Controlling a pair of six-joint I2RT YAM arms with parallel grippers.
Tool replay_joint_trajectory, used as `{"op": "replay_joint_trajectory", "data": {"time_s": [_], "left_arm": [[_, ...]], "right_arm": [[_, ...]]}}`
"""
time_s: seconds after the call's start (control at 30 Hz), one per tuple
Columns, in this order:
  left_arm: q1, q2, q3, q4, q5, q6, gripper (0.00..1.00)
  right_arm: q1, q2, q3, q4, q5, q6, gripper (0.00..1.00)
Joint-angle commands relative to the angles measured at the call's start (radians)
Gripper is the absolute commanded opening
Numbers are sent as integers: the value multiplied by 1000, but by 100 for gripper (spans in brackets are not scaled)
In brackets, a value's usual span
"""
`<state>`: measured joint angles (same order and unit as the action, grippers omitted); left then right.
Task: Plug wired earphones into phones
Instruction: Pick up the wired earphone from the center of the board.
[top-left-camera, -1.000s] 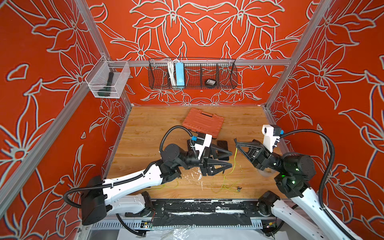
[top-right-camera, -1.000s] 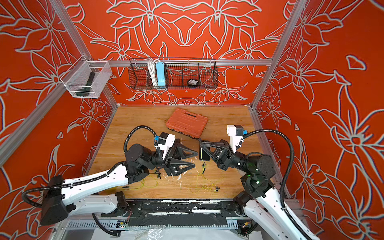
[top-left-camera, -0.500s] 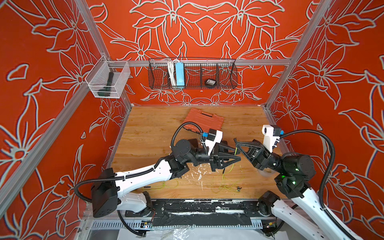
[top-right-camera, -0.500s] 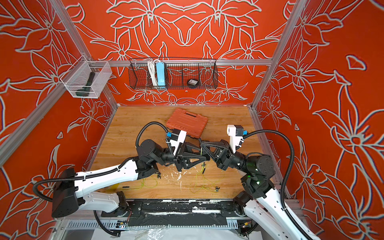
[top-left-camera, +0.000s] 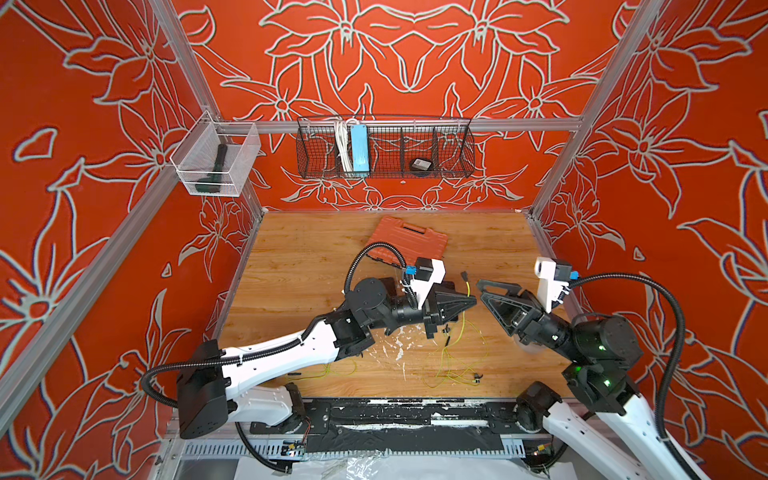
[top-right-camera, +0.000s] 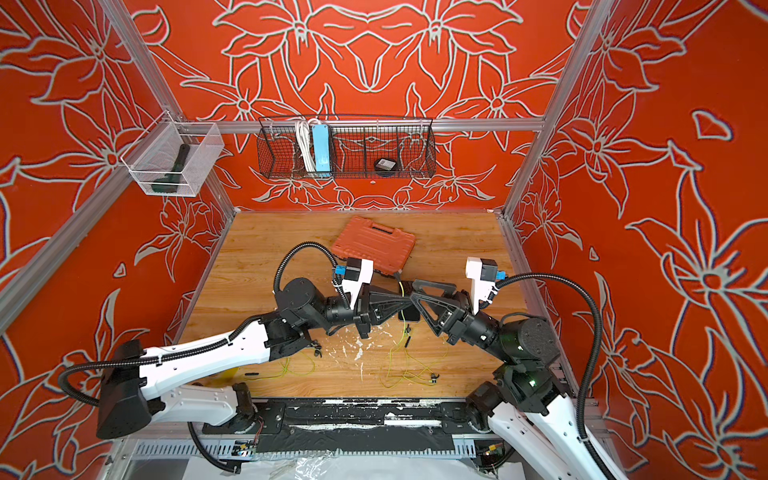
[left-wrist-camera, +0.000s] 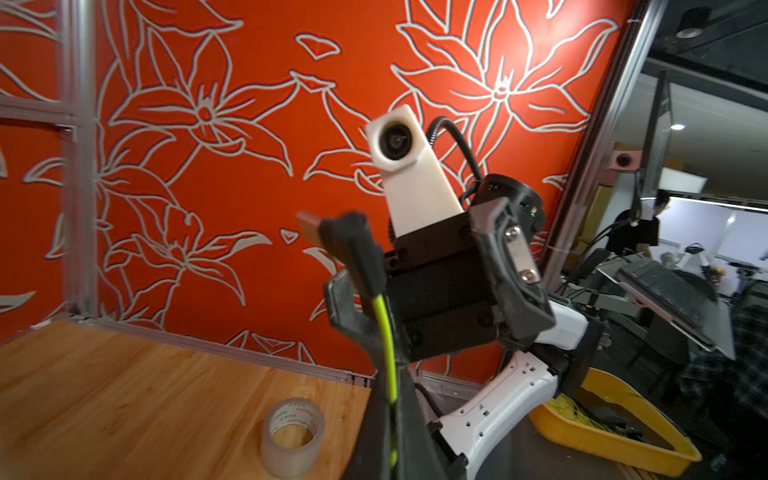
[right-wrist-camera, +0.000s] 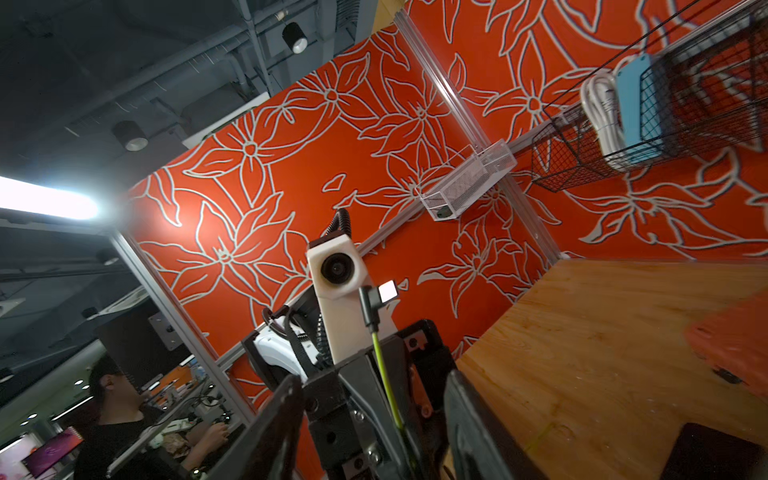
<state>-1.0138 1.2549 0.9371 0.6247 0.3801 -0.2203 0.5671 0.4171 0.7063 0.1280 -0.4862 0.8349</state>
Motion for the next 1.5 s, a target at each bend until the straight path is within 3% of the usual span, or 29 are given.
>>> {"op": "replay_joint_trajectory", "data": {"time_s": [0.0,0.17,0.23,0.3,0.37,0.5,0.67,0.9,1.27,1.47], "left_arm": [[-2,-29,18,-154,-165,143,0],[-2,3,69,-304,-321,279,0],[-2,24,88,-338,-363,312,0],[-2,38,97,-347,-375,329,0],[-2,39,91,-329,-368,329,0],[-2,52,102,-341,-363,336,0],[-2,80,121,-365,-371,346,0],[-2,132,180,-407,-403,328,0],[-2,143,206,-441,-403,323,0],[-2,140,209,-450,-399,328,0]], "right_arm": [[6,-40,87,-303,227,-100,70],[6,54,310,-728,483,-176,66],[6,139,408,-835,478,-230,59],[6,242,506,-937,485,-255,43],[6,313,551,-977,475,-277,41],[12,372,585,-952,439,-285,46],[51,388,589,-913,476,-295,43],[188,433,635,-903,646,-352,42],[260,519,683,-880,765,-425,30],[283,551,693,-866,772,-433,22]]}}
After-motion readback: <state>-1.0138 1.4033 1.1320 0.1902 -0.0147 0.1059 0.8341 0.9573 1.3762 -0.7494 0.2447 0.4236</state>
